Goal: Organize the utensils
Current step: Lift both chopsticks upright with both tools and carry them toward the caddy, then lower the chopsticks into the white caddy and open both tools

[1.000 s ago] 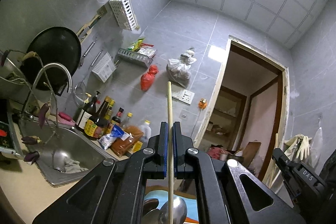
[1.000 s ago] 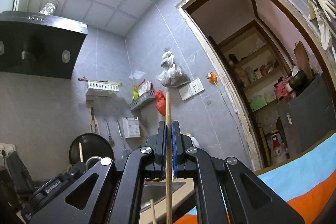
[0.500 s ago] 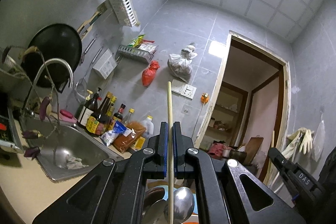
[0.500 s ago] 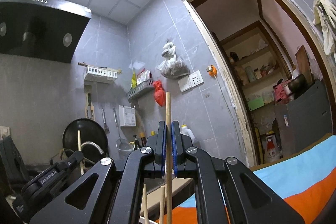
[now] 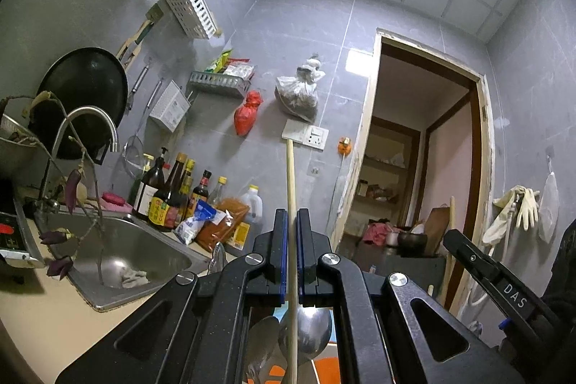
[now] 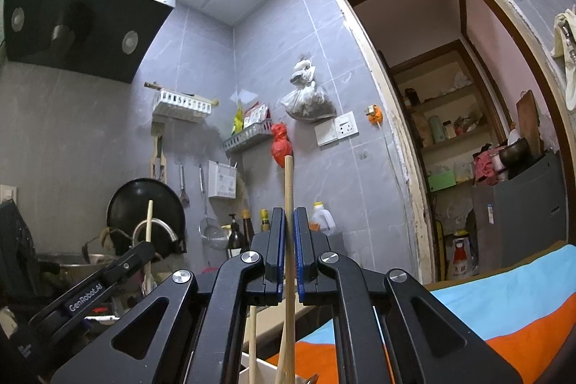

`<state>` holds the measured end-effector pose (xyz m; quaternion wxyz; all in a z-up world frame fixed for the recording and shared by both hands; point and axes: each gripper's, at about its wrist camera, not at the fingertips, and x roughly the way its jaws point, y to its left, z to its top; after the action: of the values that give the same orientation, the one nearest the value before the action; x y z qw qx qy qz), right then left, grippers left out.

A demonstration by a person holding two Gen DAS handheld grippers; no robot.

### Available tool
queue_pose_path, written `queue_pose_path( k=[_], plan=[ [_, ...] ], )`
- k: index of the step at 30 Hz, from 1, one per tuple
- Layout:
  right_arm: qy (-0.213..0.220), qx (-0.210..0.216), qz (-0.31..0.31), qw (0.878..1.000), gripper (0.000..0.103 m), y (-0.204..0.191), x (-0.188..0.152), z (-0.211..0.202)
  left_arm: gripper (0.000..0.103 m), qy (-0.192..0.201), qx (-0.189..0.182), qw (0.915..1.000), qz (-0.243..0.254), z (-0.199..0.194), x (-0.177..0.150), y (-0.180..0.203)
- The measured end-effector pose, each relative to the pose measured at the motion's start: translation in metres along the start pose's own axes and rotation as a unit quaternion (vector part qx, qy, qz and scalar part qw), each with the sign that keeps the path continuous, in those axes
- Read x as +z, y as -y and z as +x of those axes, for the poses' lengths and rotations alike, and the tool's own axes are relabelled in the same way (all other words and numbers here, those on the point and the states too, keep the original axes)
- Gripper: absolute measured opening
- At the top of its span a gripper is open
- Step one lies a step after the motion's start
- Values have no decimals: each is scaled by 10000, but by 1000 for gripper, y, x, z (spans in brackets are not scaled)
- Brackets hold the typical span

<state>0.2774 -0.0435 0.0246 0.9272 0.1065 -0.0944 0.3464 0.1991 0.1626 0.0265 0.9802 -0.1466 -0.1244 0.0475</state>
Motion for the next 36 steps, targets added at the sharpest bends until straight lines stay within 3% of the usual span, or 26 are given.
queue_pose_path(
  k=[19, 25, 27, 29, 30, 36],
  plan=[
    [-112, 35, 52, 9999, 8, -1, -2, 0, 3, -691, 18, 9973, 231, 6, -1, 10],
    [-123, -97, 230, 9996, 20, 3, 4, -4, 4, -985, -17, 9947, 290, 11, 1, 16],
    [-143, -196, 260, 9994, 20, 6, 8, -5, 9, -1113, -23, 9932, 332, 12, 1, 17],
    [-187, -276, 318, 9989, 20, 10, 12, -6, 23, -1255, -22, 9916, 317, 13, 2, 17],
    [-231, -300, 369, 9986, 22, 12, 14, -7, 26, -1308, -29, 9910, 293, 13, 2, 17],
    [-503, -428, 215, 9976, 32, 14, 23, -22, 29, -1541, 24, 9877, 247, 4, 9, 16]
  ],
)
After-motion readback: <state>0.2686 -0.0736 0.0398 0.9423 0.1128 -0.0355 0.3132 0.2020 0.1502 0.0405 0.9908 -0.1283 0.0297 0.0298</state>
